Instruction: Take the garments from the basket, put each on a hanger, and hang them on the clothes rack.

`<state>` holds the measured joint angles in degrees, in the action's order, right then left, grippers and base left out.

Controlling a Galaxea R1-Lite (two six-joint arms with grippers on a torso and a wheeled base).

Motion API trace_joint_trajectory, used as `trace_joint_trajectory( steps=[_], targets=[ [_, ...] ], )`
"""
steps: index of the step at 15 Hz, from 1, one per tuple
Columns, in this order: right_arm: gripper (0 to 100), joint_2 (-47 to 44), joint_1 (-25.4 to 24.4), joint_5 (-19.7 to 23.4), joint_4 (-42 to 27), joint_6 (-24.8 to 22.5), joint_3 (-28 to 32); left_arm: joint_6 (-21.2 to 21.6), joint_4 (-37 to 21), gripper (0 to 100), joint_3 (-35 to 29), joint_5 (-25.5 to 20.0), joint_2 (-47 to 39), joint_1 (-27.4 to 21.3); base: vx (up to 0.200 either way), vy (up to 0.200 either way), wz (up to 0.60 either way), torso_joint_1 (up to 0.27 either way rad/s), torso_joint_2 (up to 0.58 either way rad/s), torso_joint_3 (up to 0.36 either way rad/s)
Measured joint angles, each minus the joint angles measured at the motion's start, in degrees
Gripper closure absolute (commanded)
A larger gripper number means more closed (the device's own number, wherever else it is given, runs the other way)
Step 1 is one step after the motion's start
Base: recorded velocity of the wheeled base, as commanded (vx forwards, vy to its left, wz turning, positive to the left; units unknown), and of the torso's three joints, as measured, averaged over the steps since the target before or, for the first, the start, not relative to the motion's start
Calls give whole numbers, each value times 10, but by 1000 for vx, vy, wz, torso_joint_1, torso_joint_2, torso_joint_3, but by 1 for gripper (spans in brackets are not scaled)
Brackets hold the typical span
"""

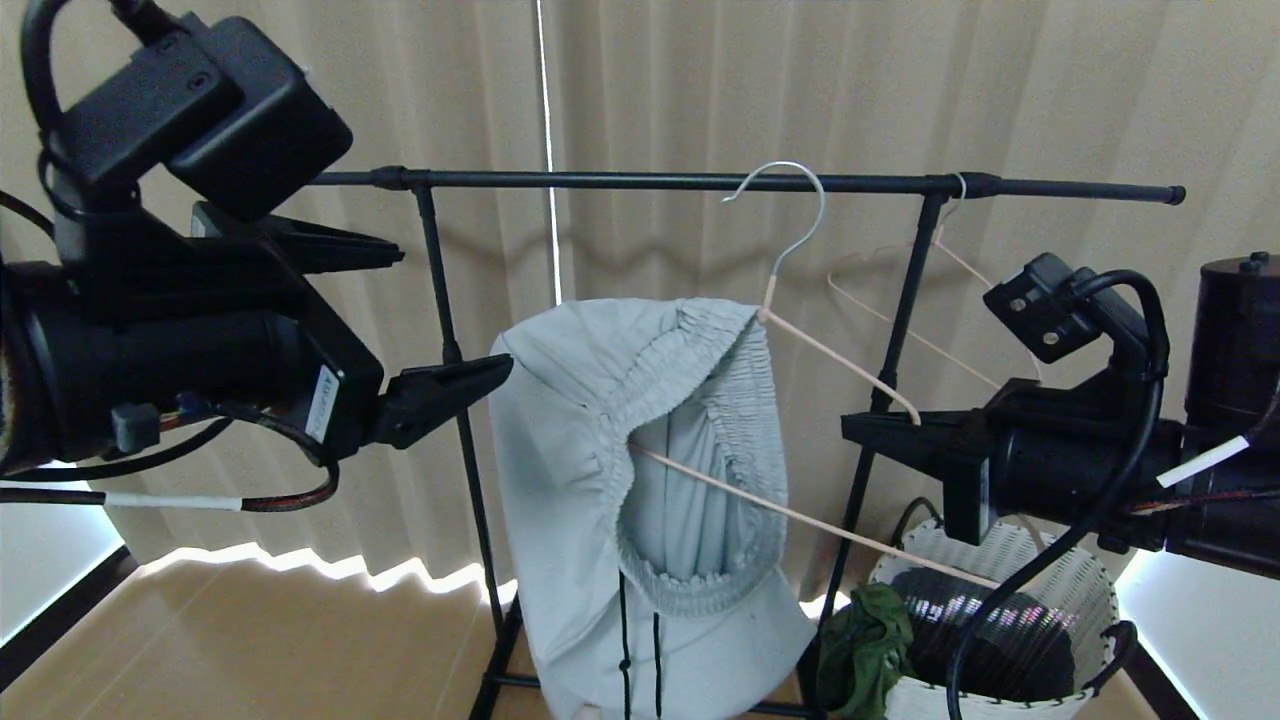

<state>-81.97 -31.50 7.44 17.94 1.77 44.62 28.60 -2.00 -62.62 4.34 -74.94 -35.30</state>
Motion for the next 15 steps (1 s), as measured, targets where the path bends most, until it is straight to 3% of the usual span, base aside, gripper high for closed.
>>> trace_joint_trajectory(
  steps=[1,4,7,9,13,15],
  targets=[
    [100,-1,1,1,0,-2,4,36,-1,0,-4,-31,0,13,0,0,0,0,0,0],
    [100,-6,2,7,7,0,6,96,0,0,-20,-48,-14,42,0,0,0,0,0,0],
    [100,-7,2,16,7,0,2,117,11,0,-28,-94,-38,49,0,0,0,0,0,0],
    [100,-7,1,17,7,0,2,146,14,0,-28,-96,-51,49,0,0,0,0,0,0],
    [100,-10,-2,20,7,-2,4,152,57,0,-31,-97,-83,15,0,0,0,0,0,0],
    [100,-10,-9,44,5,-2,4,167,75,0,-38,-96,-105,8,0,0,0,0,0,0]
  ],
)
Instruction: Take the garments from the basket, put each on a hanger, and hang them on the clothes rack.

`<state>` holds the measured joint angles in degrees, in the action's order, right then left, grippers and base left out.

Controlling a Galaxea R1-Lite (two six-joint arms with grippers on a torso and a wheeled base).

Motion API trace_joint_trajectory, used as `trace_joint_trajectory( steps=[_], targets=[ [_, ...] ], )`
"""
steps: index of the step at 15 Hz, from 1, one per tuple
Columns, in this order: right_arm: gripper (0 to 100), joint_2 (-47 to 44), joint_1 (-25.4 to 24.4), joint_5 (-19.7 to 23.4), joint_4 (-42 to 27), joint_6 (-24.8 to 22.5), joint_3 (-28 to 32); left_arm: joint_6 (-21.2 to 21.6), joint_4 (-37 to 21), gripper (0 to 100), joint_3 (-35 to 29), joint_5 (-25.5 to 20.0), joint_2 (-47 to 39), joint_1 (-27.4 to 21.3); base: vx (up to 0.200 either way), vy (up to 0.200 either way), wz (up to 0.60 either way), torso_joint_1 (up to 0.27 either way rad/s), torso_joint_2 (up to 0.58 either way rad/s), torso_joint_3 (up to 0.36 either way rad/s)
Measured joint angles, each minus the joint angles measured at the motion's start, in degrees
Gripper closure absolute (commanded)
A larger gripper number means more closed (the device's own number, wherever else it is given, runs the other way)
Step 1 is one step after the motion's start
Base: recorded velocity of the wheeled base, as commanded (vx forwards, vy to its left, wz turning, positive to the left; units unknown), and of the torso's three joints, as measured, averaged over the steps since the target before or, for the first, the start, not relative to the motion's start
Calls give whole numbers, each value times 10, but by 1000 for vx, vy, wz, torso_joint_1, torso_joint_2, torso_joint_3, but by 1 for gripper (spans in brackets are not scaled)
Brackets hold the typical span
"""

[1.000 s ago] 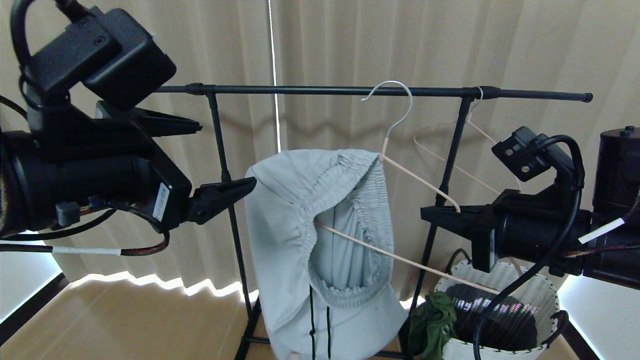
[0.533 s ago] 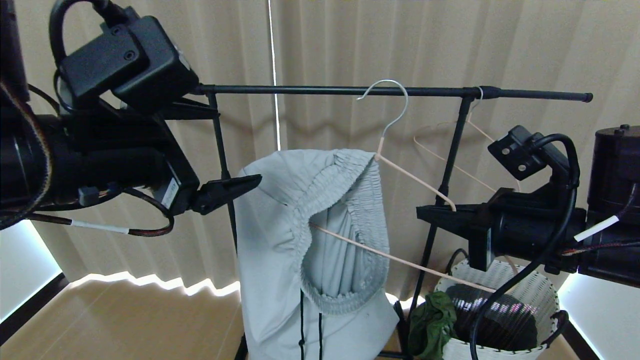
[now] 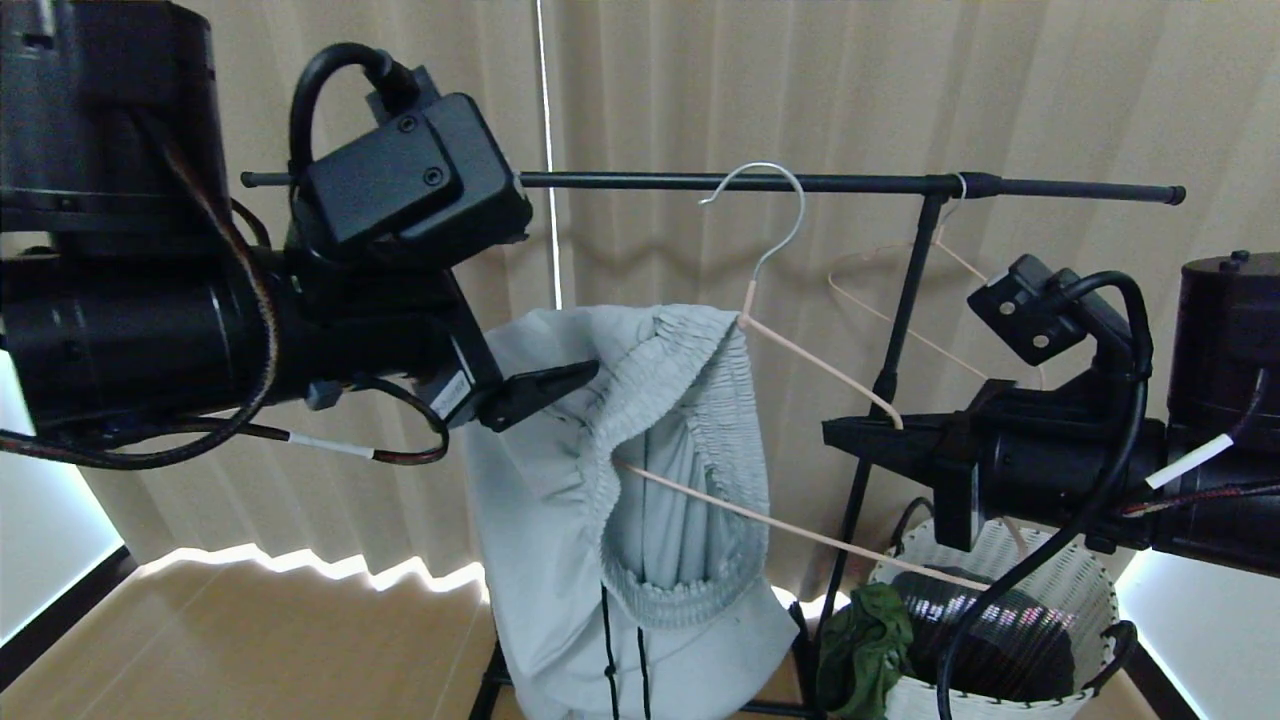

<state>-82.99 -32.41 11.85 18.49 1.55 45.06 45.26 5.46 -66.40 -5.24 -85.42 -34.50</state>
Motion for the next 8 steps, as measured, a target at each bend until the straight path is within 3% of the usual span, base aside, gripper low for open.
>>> trace_joint_trajectory(
  steps=[2,8],
  targets=[
    [100,0,-8,11,1,0,0,22,7,0,-12,0,-23,-1,0,0,0,0,0,0],
    [100,0,-35,33,4,0,-2,25,8,0,-15,-5,-42,-3,0,0,0,0,0,0]
  ],
)
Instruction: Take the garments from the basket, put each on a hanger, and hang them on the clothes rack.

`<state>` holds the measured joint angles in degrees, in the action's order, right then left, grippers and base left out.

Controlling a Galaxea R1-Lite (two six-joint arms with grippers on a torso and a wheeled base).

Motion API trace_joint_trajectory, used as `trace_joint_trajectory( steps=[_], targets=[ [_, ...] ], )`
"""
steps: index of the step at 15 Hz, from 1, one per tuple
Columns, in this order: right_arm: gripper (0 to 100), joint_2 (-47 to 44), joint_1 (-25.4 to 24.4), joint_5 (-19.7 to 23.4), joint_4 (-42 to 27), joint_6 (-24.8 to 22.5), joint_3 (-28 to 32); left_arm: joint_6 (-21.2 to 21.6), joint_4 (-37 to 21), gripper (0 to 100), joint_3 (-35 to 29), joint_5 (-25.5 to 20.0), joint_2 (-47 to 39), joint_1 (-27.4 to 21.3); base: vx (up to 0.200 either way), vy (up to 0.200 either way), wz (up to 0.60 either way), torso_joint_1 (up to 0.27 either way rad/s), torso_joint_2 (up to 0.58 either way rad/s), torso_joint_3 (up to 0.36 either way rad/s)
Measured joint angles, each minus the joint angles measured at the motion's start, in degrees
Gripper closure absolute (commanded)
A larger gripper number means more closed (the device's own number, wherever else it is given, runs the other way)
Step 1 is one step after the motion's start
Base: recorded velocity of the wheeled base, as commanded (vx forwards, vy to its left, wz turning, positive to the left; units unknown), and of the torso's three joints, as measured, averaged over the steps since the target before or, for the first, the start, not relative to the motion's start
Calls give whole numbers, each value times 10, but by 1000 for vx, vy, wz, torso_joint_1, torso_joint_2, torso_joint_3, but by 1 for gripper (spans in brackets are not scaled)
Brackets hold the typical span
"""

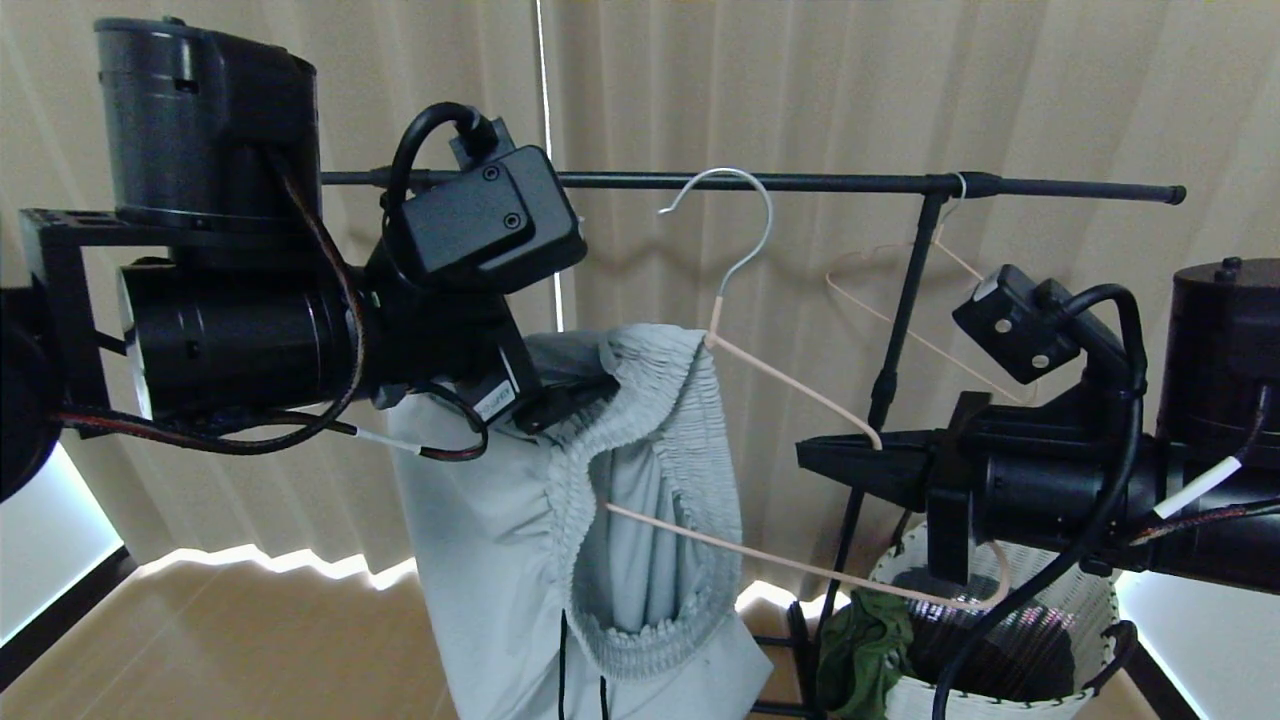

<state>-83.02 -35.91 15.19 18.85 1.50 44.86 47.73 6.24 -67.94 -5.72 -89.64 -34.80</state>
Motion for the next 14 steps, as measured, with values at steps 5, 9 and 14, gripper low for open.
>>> trace_joint_trajectory(
  steps=[5,9,14],
  targets=[
    [100,1,-11,6,1,1,1,1,0,100,4,-2,-1,-1,0,0,0,0,0,0],
    [100,3,-12,6,3,1,1,1,-1,100,10,-6,0,-1,0,0,0,0,0,0],
    [100,5,-10,6,1,2,-1,0,1,100,20,-9,1,-1,0,0,0,0,0,0]
  ],
)
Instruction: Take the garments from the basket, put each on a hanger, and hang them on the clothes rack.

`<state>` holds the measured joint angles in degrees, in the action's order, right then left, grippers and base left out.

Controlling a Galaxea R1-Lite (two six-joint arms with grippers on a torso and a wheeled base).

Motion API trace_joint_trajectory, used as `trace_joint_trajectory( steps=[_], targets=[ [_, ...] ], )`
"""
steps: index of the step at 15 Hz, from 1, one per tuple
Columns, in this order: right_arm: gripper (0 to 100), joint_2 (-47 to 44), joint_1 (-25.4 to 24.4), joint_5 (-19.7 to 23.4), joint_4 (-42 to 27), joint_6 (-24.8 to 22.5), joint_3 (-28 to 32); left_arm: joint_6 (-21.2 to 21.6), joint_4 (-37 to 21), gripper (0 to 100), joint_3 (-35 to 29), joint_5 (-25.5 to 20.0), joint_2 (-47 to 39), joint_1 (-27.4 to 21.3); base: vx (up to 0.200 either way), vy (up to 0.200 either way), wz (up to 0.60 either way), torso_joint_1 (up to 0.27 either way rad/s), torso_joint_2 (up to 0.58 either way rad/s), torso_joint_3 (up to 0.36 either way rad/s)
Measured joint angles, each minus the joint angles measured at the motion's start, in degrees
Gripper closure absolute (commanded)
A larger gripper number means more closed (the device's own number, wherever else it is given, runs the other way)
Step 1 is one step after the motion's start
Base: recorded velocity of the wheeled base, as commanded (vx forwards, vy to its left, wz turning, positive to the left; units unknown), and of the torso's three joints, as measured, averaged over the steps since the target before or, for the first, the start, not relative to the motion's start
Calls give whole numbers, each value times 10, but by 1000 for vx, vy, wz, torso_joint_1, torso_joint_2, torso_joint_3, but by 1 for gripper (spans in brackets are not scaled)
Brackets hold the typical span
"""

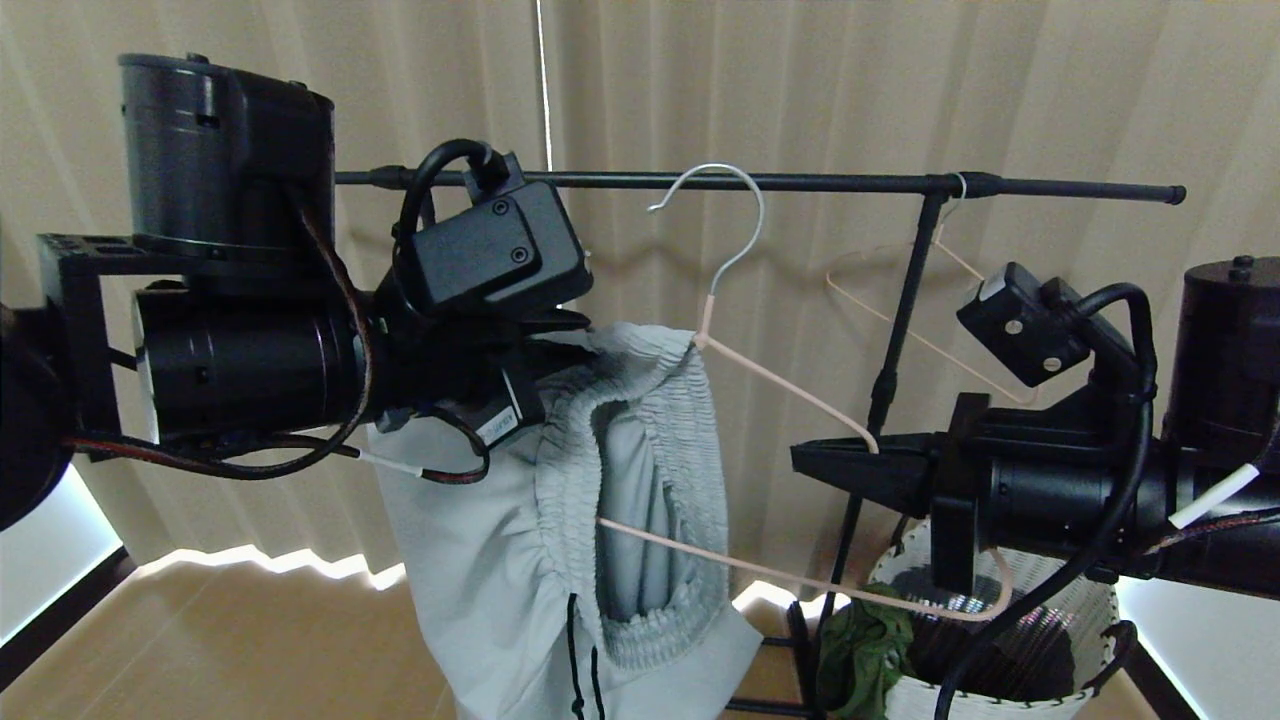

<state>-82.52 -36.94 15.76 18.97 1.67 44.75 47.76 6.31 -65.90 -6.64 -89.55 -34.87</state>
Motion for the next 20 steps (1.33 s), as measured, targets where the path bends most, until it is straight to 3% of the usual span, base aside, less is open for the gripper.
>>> trace_joint_trajectory(
  steps=[3,4,7,13,17,20],
  targets=[
    [100,2,2,0,-1,-2,0,-2,18,100,10,1,2,0,0,0,0,0,0,0],
    [0,3,3,0,-1,-2,0,-3,30,100,15,2,3,0,0,0,0,0,0,0],
    [0,5,4,-1,0,-1,0,-3,69,100,36,6,4,2,0,0,0,0,0,0],
    [0,16,43,-4,1,-1,0,-4,74,100,65,34,17,19,0,0,0,0,0,0],
    [0,30,71,-4,2,-1,0,-4,74,100,90,120,28,50,0,0,0,0,0,0],
    [0,33,78,-4,31,-2,-10,-44,74,100,100,153,33,64,0,0,0,0,0,0]
  ],
)
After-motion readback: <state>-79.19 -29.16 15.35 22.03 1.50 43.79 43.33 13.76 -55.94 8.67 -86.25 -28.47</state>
